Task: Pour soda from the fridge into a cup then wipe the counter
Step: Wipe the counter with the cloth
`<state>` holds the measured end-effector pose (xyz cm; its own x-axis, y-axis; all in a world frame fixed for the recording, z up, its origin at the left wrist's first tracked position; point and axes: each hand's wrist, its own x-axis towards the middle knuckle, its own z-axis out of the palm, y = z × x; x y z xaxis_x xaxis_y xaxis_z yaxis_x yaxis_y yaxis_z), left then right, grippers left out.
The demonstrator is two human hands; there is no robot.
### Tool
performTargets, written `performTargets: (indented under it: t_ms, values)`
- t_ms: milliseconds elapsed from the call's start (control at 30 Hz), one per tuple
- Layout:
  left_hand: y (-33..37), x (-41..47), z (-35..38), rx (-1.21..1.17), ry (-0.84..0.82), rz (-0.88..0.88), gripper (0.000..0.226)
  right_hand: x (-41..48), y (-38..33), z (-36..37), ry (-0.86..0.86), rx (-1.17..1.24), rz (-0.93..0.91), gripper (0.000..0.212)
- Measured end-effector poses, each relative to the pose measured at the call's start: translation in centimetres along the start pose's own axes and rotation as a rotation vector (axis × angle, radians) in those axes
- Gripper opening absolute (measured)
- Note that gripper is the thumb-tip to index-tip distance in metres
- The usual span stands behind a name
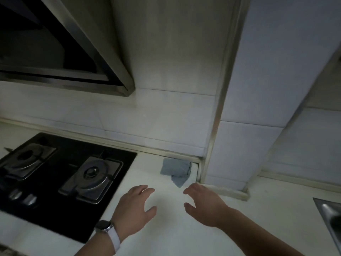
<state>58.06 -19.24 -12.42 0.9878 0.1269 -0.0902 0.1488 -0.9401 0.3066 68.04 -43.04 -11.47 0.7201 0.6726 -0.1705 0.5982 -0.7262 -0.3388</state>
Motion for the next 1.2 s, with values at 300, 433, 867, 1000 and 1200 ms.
performTargets:
  t_ms: [300, 433, 867, 1000, 1200]
  values:
    - [-5.7, 7.0, 0.4, 0.029, -0.089, 0.155, 0.089, 6.2, -3.4, 0.6, -0.023, -0.069, 0.187, 0.051]
    - [-6.3, 10.1, 1.4, -0.002, -0.119, 0.192, 0.089, 8.9, -3.2, 0.6, -0.020, -0.059, 0.229, 0.053]
    - [-5.4, 22.3, 7.6, -0.031, -0.180, 0.290, 0.052, 18.2, 3.4, 5.4, -0.167, -0.014, 0.350, 0.050]
    - [-5.6, 25.3, 10.6, 0.027, -0.252, 0.322, 0.069, 21.1, 5.5, 7.2, -0.188, -0.055, 0.328, 0.066]
    - [-5.7, 28.0, 13.4, 0.044, -0.273, 0.313, 0.079, 23.6, 7.2, 9.4, -0.157, -0.120, 0.310, 0.068]
